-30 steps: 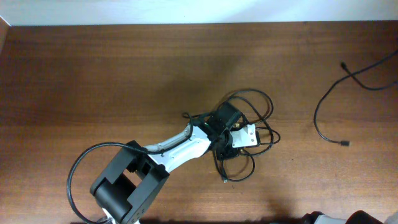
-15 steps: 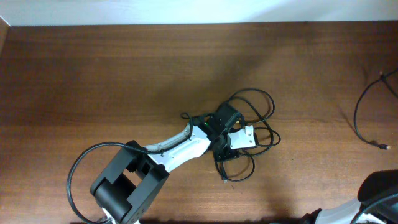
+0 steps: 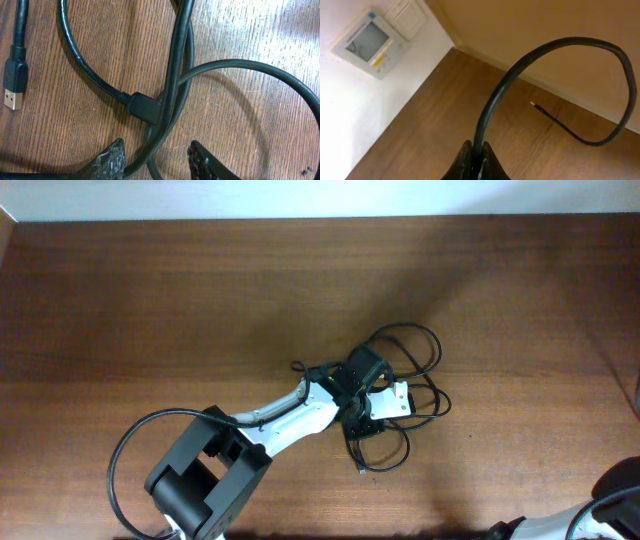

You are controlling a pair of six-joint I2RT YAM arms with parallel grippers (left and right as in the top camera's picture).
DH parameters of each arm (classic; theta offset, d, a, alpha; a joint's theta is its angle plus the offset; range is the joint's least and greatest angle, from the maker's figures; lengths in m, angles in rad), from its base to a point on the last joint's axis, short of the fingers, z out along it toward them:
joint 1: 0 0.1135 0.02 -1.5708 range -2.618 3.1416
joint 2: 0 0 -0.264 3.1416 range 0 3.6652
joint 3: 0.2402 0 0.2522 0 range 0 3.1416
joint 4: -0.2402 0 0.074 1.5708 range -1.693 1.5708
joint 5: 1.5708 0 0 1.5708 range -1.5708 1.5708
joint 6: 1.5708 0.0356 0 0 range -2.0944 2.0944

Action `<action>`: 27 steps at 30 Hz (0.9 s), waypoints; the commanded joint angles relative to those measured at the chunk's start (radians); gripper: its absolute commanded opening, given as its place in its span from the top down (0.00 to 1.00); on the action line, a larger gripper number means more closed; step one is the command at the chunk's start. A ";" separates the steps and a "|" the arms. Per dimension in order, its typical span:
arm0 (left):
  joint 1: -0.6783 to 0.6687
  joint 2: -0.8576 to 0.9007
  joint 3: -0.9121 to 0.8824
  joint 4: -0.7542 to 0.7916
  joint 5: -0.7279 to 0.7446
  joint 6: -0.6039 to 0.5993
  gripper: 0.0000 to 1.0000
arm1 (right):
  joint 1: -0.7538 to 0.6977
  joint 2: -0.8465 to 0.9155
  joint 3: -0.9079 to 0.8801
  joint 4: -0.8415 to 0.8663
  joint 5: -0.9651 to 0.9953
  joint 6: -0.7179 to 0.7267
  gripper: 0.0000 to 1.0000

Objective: Untangle cables

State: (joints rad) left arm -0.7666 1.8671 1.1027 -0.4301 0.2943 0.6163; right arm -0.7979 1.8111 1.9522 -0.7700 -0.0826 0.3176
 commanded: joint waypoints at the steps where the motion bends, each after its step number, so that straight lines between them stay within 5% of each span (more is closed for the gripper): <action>1: -0.002 0.008 0.007 -0.001 0.005 0.000 0.59 | -0.006 -0.002 0.015 -0.009 0.005 -0.004 0.96; 4: -0.004 0.008 0.007 -0.001 0.005 0.000 0.60 | -0.006 0.009 0.013 -0.030 0.005 -0.003 0.76; 14: -0.006 0.008 0.007 -0.001 0.005 0.000 0.63 | -0.008 0.063 0.010 -0.085 0.005 0.005 0.73; 22: -0.006 0.008 0.007 -0.001 0.006 0.000 0.60 | -0.008 0.063 0.010 -0.108 -0.067 0.004 0.18; 27: -0.006 0.002 0.015 0.014 0.027 -0.049 0.44 | -0.008 0.063 0.010 -0.166 -0.267 -0.053 0.03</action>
State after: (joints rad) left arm -0.7666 1.8671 1.1027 -0.4217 0.3016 0.6041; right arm -0.8043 1.8740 1.9522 -0.9085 -0.2108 0.3042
